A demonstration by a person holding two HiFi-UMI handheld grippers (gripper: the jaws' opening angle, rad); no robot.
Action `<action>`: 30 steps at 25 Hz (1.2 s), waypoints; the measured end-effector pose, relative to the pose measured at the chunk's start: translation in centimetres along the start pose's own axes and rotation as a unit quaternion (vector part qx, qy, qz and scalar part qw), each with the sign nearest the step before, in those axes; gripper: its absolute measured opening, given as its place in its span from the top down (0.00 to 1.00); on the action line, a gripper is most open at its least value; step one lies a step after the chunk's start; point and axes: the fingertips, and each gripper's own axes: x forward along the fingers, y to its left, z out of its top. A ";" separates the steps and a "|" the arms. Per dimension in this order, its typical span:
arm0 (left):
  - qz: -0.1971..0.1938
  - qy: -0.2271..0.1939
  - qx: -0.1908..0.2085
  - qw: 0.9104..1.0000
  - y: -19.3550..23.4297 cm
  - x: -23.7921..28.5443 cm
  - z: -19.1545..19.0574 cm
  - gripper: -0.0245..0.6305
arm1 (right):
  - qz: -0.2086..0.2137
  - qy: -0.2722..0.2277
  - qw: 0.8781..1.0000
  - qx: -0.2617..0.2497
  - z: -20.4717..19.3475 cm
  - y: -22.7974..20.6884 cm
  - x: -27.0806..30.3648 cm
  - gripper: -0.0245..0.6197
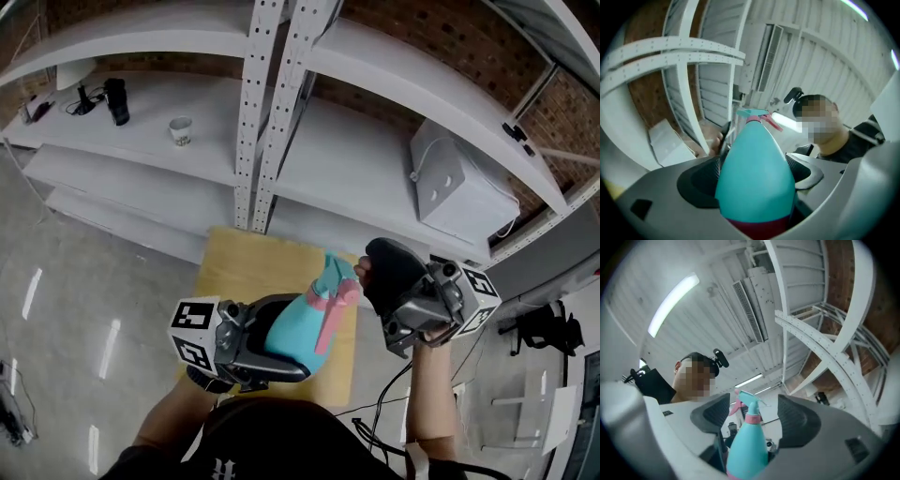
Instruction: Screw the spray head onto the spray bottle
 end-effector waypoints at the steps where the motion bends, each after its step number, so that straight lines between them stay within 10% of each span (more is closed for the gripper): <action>1: -0.028 0.001 -0.026 0.999 -0.7 0.5 -0.5 0.32 | 0.034 0.012 0.999 0.006 -0.6 0.1 0.8 0.50; 5: -0.103 -0.001 -0.119 0.988 -2.0 2.2 -2.4 0.32 | 0.170 0.042 0.985 0.001 -2.3 3.1 4.2 0.49; 8: -0.120 -0.005 -0.149 0.981 -2.2 2.3 -3.0 0.32 | 0.192 0.039 0.981 0.001 -2.2 4.0 4.8 0.57; 10: -0.102 -0.003 -0.142 0.985 -1.7 1.9 -2.9 0.32 | 0.164 0.043 0.986 0.004 -2.3 3.2 5.0 0.79; 15: 0.080 0.061 -0.006 0.995 2.1 -0.5 -2.6 0.32 | -0.017 0.094 0.995 -0.029 -3.6 -1.3 4.7 0.82; 18: 0.206 0.123 0.104 0.965 4.6 -1.8 -2.5 0.32 | -0.130 0.096 0.986 -0.032 -4.0 -4.1 3.5 0.82; 23: 0.356 0.202 0.261 0.874 7.6 -3.6 -2.3 0.32 | -0.246 0.069 0.967 0.003 -4.2 -7.1 1.3 0.83; 26: 0.397 0.219 0.309 0.836 8.4 -4.0 -2.3 0.32 | -0.283 0.059 0.957 0.017 -4.4 -8.1 0.6 0.82; 28: 0.409 0.226 0.323 0.823 8.8 -4.1 -2.4 0.32 | -0.299 0.055 0.953 0.023 -4.5 -8.4 0.4 0.82; 30: 0.397 0.223 0.299 0.839 8.9 -4.2 -2.8 0.32 | -0.312 0.051 0.948 0.031 -4.6 -8.8 0.1 0.82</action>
